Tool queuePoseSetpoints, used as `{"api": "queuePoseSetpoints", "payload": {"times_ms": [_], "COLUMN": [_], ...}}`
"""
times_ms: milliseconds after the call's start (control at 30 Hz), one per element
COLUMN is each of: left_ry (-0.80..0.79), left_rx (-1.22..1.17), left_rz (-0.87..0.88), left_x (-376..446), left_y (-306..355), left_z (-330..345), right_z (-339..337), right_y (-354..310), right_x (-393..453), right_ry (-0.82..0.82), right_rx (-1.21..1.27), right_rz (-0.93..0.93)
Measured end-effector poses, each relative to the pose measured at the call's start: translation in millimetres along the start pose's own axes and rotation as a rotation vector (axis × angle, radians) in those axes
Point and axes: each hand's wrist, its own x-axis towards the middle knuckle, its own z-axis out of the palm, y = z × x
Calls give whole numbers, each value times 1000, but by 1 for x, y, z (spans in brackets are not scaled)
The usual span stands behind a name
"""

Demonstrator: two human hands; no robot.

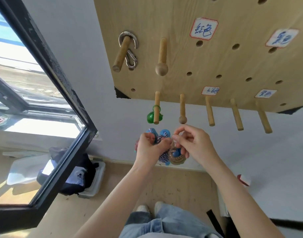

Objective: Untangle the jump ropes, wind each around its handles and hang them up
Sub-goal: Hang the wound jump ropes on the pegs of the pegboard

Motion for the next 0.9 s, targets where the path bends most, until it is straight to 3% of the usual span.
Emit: {"api": "queuePoseSetpoints", "payload": {"times_ms": [67,233,333,467,667,800,900], "left_ry": [-3,-184,-49,98,233,266,215], "left_rx": [15,-67,-26,-181,-118,-15,74], "left_rz": [7,110,128,111,171,225,238], "left_x": [2,10,15,17,18,18,19], "left_y": [0,9,8,7,4,2,2], "left_z": [11,47,74,111,128,123,109], "right_z": [-3,-29,-48,-64,-70,-88,-97], "right_y": [5,21,29,35,40,41,44], "right_x": [-4,-6,1,9,11,28,46], "right_ry": [46,169,231,352,330,223,104], "right_rx": [3,276,147,-239,-324,-64,-30], "right_rz": [-20,61,86,-13,-89,53,154]}}
